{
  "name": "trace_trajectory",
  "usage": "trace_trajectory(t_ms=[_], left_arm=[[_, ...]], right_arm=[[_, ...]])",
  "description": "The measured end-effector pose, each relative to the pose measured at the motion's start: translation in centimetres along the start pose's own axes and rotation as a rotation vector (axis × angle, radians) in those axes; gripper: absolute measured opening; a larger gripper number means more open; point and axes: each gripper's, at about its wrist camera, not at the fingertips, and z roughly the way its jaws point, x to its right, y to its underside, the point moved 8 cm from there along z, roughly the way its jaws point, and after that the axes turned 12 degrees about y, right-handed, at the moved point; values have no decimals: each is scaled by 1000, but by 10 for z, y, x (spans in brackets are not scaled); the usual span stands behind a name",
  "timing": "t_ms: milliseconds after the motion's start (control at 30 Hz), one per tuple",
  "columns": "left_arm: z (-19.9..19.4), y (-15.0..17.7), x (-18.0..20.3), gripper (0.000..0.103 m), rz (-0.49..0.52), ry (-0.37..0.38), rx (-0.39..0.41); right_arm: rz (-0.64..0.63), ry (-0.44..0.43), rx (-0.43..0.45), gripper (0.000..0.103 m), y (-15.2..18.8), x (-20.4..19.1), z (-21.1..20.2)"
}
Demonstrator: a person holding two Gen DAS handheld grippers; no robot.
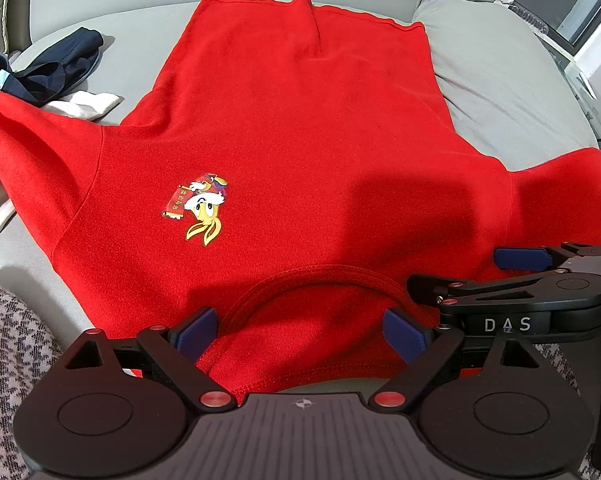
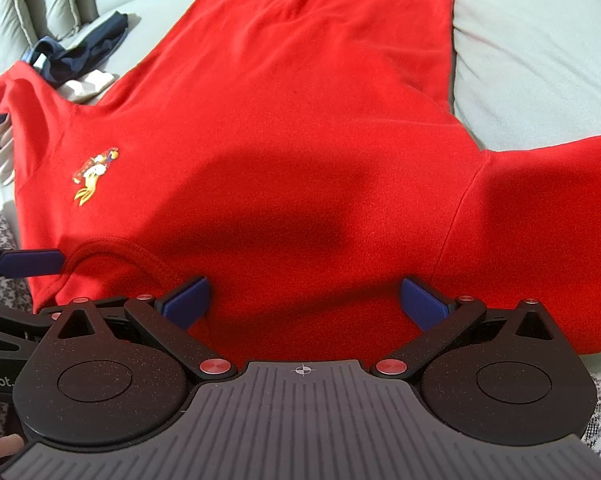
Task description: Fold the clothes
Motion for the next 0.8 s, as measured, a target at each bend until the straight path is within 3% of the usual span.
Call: trace_trajectory(t_ms=[800], left_arm=[[-1,4,-5,92,23,14,-5]], right_arm=[[0,-6,2,103,0,2,0]])
